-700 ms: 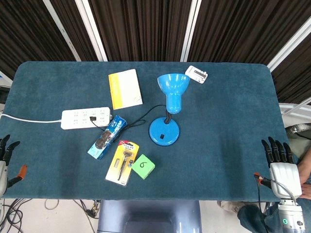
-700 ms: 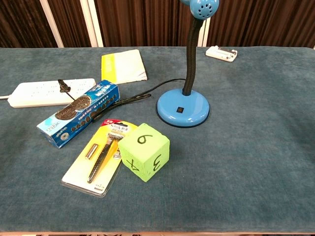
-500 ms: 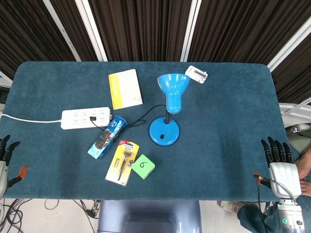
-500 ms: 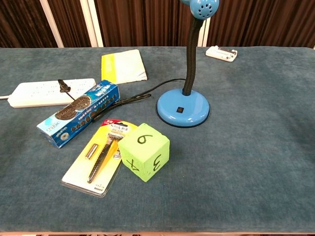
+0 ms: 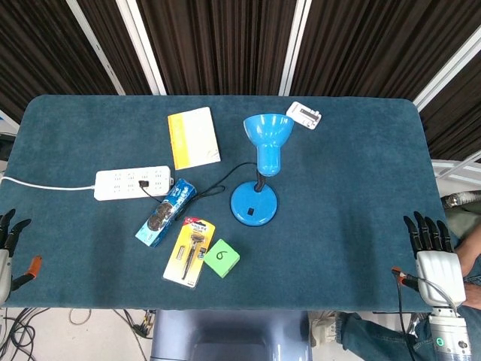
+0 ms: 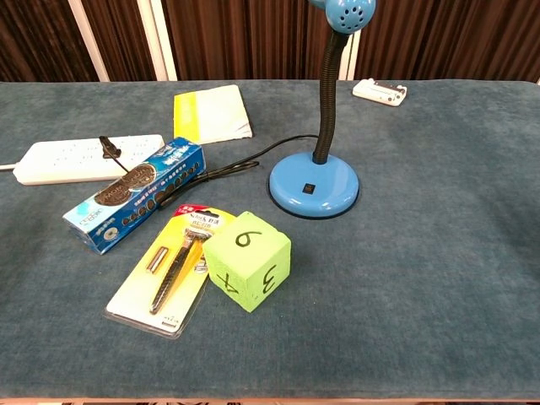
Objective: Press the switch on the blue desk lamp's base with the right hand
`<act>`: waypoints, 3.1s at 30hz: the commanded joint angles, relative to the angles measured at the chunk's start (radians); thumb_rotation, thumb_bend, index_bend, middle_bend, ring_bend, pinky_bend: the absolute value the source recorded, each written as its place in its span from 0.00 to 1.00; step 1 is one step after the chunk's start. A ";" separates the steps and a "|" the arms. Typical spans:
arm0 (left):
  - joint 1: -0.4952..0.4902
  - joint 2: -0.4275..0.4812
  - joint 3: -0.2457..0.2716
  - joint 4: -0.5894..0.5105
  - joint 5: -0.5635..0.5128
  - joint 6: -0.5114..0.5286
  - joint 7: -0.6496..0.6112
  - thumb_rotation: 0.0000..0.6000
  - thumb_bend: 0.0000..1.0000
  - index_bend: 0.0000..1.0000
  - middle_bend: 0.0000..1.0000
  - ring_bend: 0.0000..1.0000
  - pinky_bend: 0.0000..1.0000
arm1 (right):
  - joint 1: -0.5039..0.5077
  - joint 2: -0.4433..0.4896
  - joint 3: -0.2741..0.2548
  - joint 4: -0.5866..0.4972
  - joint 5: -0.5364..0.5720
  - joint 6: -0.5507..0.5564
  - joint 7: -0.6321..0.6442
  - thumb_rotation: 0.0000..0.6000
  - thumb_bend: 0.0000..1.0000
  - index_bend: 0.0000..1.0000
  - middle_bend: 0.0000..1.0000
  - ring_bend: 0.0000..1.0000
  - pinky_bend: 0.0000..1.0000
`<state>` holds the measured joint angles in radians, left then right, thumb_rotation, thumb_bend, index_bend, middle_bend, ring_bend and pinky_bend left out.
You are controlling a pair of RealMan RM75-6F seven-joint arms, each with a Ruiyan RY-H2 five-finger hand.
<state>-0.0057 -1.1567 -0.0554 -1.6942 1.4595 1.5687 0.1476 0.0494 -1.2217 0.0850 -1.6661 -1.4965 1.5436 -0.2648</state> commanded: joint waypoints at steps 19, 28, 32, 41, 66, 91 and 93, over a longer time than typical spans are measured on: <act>0.000 -0.003 -0.013 -0.007 -0.027 0.000 0.009 1.00 0.34 0.16 0.00 0.00 0.00 | 0.011 0.050 -0.037 -0.062 -0.013 -0.063 0.041 1.00 0.19 0.00 0.01 0.14 0.09; -0.006 -0.007 -0.018 -0.011 -0.040 -0.011 0.024 1.00 0.35 0.16 0.00 0.00 0.00 | 0.129 0.115 0.000 -0.140 0.036 -0.251 0.020 1.00 0.32 0.00 0.44 0.60 0.34; -0.006 -0.007 -0.019 -0.011 -0.045 -0.012 0.028 1.00 0.36 0.16 0.00 0.00 0.00 | 0.197 0.121 0.036 -0.164 0.096 -0.346 -0.001 1.00 0.39 0.00 0.61 0.75 0.41; -0.005 -0.005 -0.023 -0.014 -0.061 -0.016 0.027 1.00 0.36 0.16 0.00 0.00 0.00 | 0.337 0.037 0.088 -0.200 0.268 -0.511 -0.099 1.00 0.82 0.00 0.85 0.90 0.55; -0.008 0.004 -0.033 -0.029 -0.100 -0.033 0.023 1.00 0.37 0.16 0.00 0.00 0.00 | 0.672 -0.225 0.090 -0.152 0.721 -0.634 -0.442 1.00 0.84 0.00 0.85 0.90 0.78; -0.007 0.009 -0.041 -0.033 -0.133 -0.041 0.019 1.00 0.38 0.16 0.00 0.00 0.00 | 0.811 -0.424 0.101 0.010 0.897 -0.517 -0.522 1.00 0.84 0.00 0.85 0.90 0.90; -0.008 0.009 -0.041 -0.033 -0.134 -0.042 0.019 1.00 0.38 0.16 0.00 0.00 0.00 | 0.816 -0.430 0.097 0.015 0.888 -0.515 -0.520 1.00 0.84 0.00 0.85 0.90 0.91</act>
<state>-0.0133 -1.1480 -0.0966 -1.7277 1.3251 1.5271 0.1670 0.8630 -1.6488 0.1837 -1.6535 -0.6056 1.0274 -0.7862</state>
